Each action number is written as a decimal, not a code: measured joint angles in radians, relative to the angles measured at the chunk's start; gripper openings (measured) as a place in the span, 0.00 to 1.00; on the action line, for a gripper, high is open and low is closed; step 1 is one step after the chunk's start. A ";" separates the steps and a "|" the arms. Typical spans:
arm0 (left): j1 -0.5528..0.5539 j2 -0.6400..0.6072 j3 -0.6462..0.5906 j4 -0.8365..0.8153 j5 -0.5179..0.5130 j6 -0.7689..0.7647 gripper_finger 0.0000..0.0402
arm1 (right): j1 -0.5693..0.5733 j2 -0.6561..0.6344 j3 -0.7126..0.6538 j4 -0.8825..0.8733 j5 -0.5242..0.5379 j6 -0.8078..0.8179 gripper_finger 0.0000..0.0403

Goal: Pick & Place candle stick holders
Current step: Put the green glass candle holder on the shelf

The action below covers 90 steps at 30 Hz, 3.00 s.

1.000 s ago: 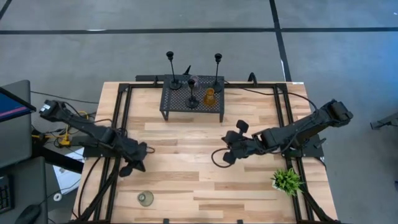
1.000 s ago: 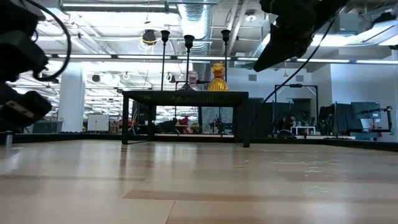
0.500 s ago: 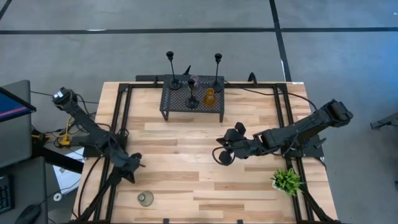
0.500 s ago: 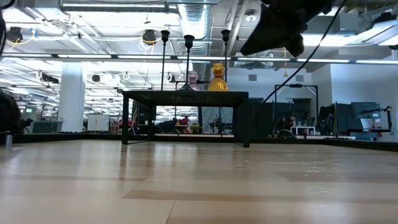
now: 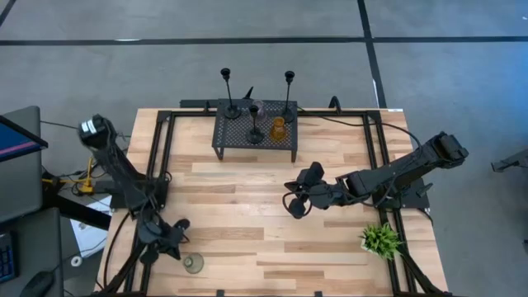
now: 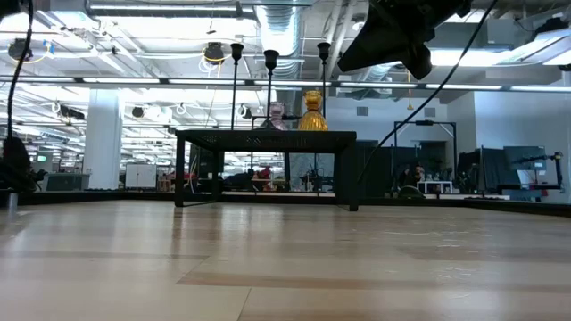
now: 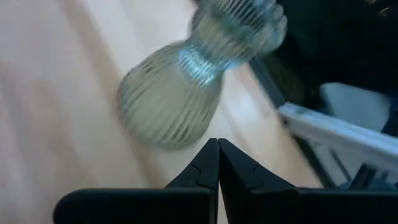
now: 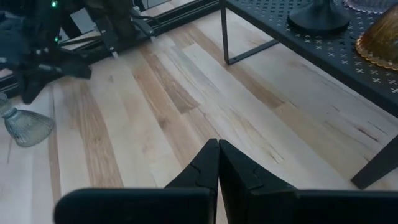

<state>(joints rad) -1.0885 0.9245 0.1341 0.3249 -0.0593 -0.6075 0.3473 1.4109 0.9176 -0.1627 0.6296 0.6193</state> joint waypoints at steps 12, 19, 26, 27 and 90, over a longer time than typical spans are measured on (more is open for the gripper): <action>0.000 0.335 0.001 0.531 0.004 0.000 0.01 | -0.002 0.000 0.000 -0.001 0.000 0.003 0.00; 0.014 0.366 0.001 0.618 -0.057 0.016 0.01 | -0.002 0.001 0.000 -0.001 0.000 0.003 0.00; 0.039 0.366 0.001 0.624 -0.126 0.045 0.01 | -0.002 0.001 0.000 -0.001 0.001 0.003 0.00; 0.044 0.366 0.001 0.626 -0.151 0.056 0.01 | -0.002 0.001 0.000 -0.001 0.003 0.003 0.00; 0.807 0.365 0.050 0.580 0.105 0.731 0.15 | -0.010 0.001 0.001 -0.009 0.079 0.002 0.00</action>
<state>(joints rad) -0.2817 1.2896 0.1841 0.9051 0.0456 0.1237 0.3378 1.4117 0.9184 -0.1719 0.7082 0.6212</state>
